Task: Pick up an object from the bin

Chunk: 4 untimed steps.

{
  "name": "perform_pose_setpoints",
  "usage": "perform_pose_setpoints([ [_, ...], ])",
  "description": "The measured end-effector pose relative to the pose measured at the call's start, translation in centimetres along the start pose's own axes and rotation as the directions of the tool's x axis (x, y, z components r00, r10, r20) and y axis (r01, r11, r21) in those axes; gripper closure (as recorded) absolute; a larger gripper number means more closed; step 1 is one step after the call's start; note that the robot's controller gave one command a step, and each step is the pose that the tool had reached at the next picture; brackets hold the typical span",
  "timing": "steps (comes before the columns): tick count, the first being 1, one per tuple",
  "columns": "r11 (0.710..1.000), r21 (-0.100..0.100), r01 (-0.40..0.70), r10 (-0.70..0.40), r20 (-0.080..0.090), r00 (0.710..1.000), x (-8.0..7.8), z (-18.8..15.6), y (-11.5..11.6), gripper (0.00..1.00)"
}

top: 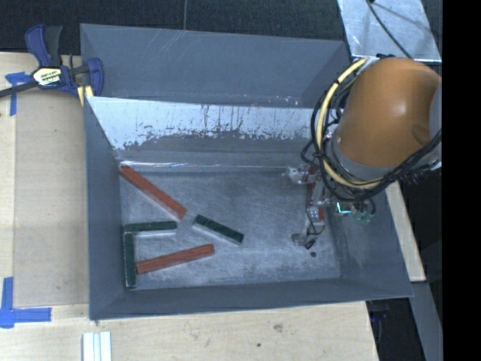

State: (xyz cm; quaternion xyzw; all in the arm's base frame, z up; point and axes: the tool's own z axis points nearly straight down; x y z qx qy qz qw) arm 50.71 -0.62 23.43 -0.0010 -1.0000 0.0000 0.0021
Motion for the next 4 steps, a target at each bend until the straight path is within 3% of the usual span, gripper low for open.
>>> perform_pose_setpoints([
  [1, 0.996, -0.001, -0.086, 0.086, 0.005, 0.996, -5.3, 16.7, 9.6, 0.0],
  [2, 1.0, 0.007, -0.028, 0.028, 0.011, 1.0, -4.3, 13.2, 10.8, 0.0],
  [3, 0.993, 0.016, -0.12, 0.12, 0.002, 0.993, -2.7, 13.1, 10.6, 0.0],
  [4, 0.996, 0.004, -0.094, 0.094, 0.003, 0.996, -1.3, 16.6, 11.2, 0.0],
])
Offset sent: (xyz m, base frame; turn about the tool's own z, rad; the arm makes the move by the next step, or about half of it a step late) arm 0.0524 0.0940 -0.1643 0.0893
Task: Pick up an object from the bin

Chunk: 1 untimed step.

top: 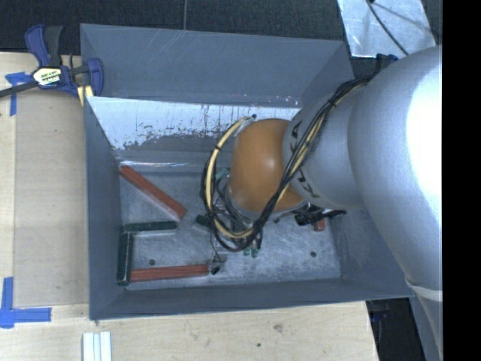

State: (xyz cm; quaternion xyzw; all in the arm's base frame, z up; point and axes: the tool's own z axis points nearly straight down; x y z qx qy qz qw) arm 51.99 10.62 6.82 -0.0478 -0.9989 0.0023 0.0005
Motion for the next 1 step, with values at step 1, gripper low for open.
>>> perform_pose_setpoints([
  [1, 0.995, -0.006, -0.095, 0.095, 0.005, 0.995, -2.87, -0.2, -1.36, 0.0],
])
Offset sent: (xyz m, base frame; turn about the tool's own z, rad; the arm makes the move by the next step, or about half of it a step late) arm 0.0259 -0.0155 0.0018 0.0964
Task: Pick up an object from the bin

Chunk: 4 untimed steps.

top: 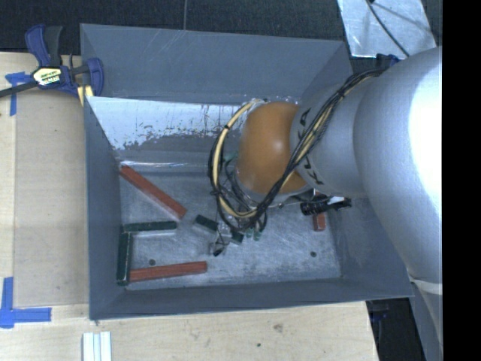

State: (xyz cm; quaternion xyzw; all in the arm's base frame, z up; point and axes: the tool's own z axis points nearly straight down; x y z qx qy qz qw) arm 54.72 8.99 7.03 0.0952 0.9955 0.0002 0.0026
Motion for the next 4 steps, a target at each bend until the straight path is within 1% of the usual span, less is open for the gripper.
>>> perform_pose_setpoints([
  [1, 1.0, -0.001, 0.001, -0.001, 0.004, 1.0, -0.1, -0.2, 0.1, 1.0],
  [2, 1.0, -0.001, 0.002, -0.002, 0.001, 1.0, -0.2, -0.7, 0.1, 1.0],
  [4, 1.0, -0.002, 0.005, -0.005, 0.004, 1.0, -0.5, -1.6, 0.2, 1.0],
])
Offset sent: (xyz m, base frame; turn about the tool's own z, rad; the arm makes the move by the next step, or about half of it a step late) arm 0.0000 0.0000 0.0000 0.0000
